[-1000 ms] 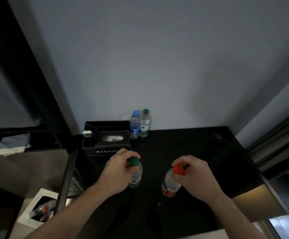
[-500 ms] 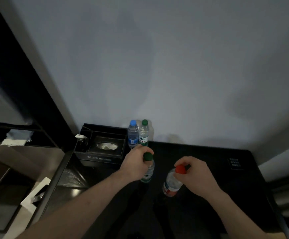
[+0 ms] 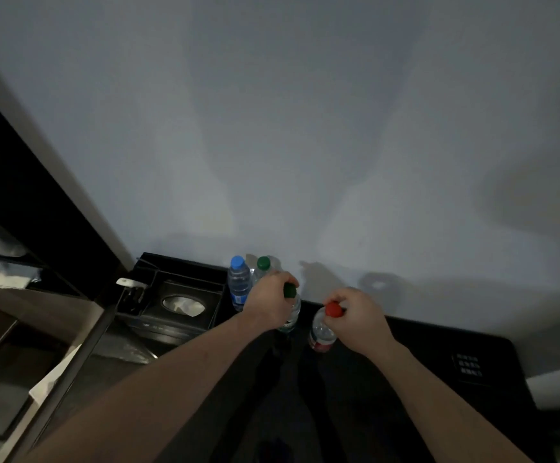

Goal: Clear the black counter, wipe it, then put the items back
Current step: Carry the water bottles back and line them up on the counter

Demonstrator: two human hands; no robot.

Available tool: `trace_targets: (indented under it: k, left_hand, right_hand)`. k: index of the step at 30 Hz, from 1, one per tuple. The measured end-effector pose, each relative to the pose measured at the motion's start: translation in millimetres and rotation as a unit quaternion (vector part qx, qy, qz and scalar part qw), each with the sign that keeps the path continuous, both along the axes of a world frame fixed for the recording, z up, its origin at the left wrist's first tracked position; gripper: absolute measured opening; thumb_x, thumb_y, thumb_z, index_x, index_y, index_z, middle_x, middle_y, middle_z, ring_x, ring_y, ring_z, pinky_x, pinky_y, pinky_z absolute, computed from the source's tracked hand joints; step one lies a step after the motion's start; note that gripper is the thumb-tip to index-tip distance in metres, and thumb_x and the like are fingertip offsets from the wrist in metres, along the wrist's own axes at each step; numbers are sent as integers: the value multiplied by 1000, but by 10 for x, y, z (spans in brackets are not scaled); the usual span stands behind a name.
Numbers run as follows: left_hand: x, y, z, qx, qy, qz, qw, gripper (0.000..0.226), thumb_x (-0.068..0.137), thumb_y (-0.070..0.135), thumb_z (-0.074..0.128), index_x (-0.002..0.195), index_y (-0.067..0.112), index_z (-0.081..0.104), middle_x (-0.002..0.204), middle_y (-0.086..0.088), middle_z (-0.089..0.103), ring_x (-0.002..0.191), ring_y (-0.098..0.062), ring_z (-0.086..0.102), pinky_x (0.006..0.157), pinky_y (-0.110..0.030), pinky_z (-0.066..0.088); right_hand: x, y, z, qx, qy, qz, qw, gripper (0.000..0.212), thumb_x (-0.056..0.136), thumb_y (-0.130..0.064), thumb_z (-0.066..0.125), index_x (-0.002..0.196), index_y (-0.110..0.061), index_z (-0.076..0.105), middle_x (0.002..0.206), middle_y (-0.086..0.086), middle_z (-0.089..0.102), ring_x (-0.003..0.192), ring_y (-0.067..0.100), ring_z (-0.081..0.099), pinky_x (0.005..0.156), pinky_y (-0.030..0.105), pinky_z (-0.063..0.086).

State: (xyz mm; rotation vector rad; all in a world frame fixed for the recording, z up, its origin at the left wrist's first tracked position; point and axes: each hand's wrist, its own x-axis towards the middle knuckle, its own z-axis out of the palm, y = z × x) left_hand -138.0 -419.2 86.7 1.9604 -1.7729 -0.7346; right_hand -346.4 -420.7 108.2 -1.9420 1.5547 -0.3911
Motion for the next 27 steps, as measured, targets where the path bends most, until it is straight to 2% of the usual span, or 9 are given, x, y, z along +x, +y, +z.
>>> trace_targets:
  k: [3,8,12,16,19,23,27]
  left_hand:
    - [2,-236,-86,7,-8,7,1000,30,90,12,63,117,24,68,123,1,62,110,-20,62,97,-30,50]
    - [50,-504,-214,9,-15,20,1000,31,90,14,62,119,22,68,122,-1,62,110,-21,62,94,-28,48]
    - [61,-612,-268,18,-22,33,999,36,90,16,64,126,23,66,125,0,60,112,-22,61,96,-32,50]
    - [44,-666,-309,1,-31,26,999,37,90,13,63,126,20,65,128,0,62,114,-21,60,94,-34,51]
    - [47,-669,-296,-2,-44,12,999,40,93,13,60,133,19,62,133,-1,62,118,-22,59,98,-38,51]
    - [71,-588,-223,13,-66,-16,998,50,95,15,60,144,17,54,144,-4,55,126,-24,55,105,-39,49]
    - [132,-263,-50,24,-62,-23,998,51,94,17,64,144,21,53,146,1,49,125,-23,57,104,-37,50]
  right_hand:
    - [63,-286,-126,2,0,4,1000,15,81,-18,70,93,-27,71,97,-7,66,93,14,61,83,34,51]
    - [187,-618,-278,3,2,13,1000,14,81,-14,67,89,-26,69,94,-5,66,89,15,61,78,34,52]
    - [330,-795,-360,5,-5,14,1000,16,82,-13,67,90,-27,70,97,-4,69,92,16,63,81,37,55]
    - [441,-868,-470,19,-5,15,1000,24,85,-19,74,107,-26,73,111,-4,70,102,17,64,90,37,55]
    - [457,-874,-503,19,-6,1,1000,32,88,-21,73,119,-23,72,119,-2,71,108,20,66,93,36,54]
    - [416,-818,-402,33,7,9,999,47,90,-14,67,136,-19,64,133,3,65,119,24,63,102,38,51]
    - [292,-573,-254,31,-9,16,999,42,93,-22,71,133,-29,61,132,-5,57,113,18,63,100,38,53]
